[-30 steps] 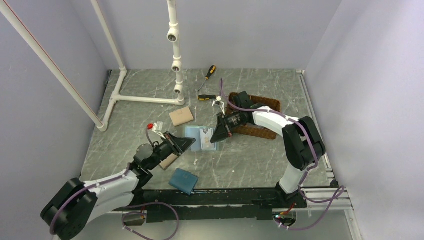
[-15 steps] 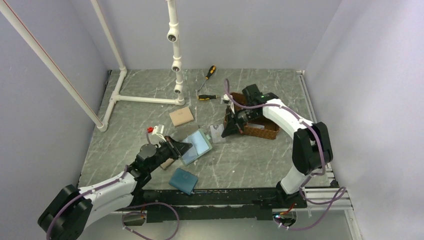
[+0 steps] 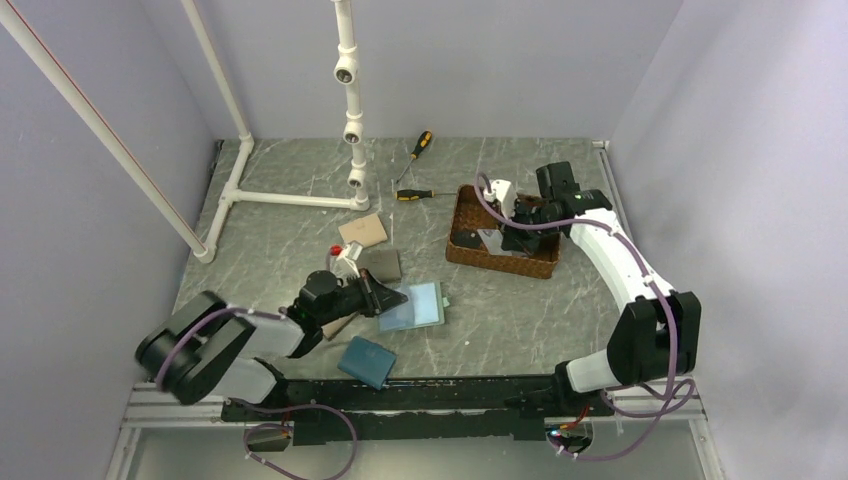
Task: Take the credit cards out of the card holder
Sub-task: Place the credit card in the storage box.
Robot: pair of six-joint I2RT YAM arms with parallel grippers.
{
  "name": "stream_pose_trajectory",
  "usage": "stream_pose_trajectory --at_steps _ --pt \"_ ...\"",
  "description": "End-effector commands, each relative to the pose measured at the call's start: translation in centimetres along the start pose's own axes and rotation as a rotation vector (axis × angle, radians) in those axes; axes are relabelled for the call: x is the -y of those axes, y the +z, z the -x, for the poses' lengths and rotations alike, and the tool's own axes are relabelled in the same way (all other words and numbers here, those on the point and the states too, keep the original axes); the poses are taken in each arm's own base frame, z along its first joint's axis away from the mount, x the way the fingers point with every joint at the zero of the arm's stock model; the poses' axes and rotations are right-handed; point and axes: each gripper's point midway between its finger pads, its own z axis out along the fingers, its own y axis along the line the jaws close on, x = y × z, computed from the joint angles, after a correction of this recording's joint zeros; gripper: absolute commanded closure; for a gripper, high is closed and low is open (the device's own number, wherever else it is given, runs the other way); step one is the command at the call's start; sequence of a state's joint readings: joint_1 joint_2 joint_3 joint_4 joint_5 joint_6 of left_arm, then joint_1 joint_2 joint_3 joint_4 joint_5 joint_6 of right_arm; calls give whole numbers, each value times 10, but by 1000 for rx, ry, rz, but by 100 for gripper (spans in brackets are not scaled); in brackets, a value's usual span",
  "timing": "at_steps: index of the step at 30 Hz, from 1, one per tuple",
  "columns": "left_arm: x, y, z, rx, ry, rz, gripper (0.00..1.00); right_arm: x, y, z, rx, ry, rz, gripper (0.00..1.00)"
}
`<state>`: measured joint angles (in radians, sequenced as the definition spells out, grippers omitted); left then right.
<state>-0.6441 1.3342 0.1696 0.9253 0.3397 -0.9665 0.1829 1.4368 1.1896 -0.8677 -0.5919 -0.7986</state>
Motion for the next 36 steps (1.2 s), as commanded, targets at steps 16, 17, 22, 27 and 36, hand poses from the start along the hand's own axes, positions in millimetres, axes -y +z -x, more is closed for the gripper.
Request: stream_pose_trajectory --at_steps 16,17,22,27,36 --pt "29 36 -7 -129 -35 -196 100 63 -21 -67 -368 -74 -295 100" --pt "28 35 -7 -136 -30 -186 100 62 -19 -67 -383 -90 -287 100" --pt "27 30 -5 -153 12 -124 100 54 -7 -73 -461 -146 -147 100" --pt "24 26 -3 -160 42 -72 100 67 -3 -75 -528 -138 -121 95" --pt "23 20 -1 -142 59 -45 95 130 -26 -48 -467 35 -465 67"
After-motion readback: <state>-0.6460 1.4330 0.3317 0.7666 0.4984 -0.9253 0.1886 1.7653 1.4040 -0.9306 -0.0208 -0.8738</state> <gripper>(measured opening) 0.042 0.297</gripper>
